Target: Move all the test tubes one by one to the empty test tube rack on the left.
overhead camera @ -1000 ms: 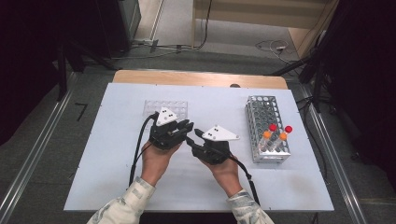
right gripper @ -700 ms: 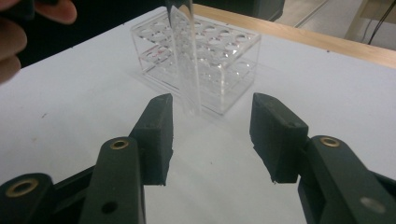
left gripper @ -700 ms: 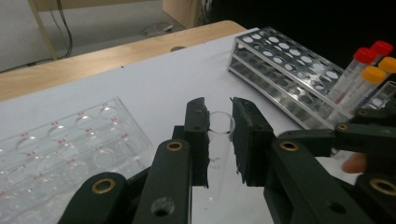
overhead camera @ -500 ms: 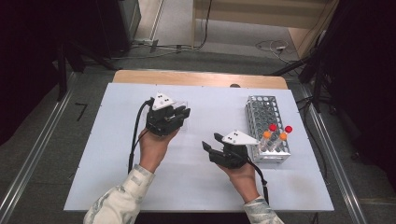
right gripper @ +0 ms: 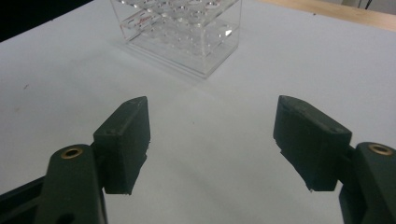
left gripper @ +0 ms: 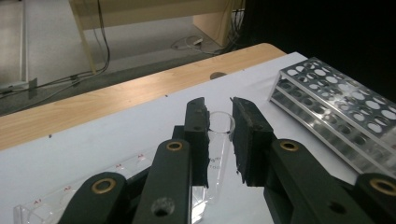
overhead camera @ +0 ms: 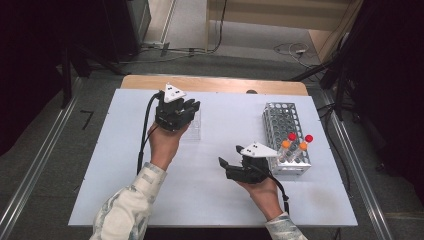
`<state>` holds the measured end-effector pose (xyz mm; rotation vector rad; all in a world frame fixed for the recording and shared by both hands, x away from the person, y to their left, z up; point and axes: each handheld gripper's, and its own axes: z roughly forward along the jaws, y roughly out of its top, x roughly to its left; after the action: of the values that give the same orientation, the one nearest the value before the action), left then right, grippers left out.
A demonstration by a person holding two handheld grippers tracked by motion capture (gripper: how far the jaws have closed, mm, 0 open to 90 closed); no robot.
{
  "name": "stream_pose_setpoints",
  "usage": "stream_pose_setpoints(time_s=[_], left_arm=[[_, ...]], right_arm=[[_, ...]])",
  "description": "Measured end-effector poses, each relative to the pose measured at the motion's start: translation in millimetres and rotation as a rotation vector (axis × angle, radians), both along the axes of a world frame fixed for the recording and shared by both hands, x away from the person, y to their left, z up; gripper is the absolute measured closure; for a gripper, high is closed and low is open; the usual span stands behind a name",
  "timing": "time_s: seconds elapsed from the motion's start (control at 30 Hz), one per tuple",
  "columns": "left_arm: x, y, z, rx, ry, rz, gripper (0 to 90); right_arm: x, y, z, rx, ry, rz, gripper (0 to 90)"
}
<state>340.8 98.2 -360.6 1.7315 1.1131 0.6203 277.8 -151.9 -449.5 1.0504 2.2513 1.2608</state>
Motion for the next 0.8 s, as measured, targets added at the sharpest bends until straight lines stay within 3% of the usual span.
stream_pose_setpoints(time_s=[0.27,0.57,0.8], left_arm=[[9.4,-3.0,-7.6,0.044,-0.002,0.041,77.4],[16.5,-8.0,-14.9,0.049,0.006,0.05,77.4],[15.1,-13.9,-25.2,0.097,-0.002,0.065,77.3]], right_arm=[[-6.8,-7.4,-3.4,0.004,0.008,0.009,24.9],[-12.2,-14.0,-4.8,0.001,0.009,0.008,24.9],[-13.6,-14.0,-4.7,-0.002,0.002,0.01,24.9]])
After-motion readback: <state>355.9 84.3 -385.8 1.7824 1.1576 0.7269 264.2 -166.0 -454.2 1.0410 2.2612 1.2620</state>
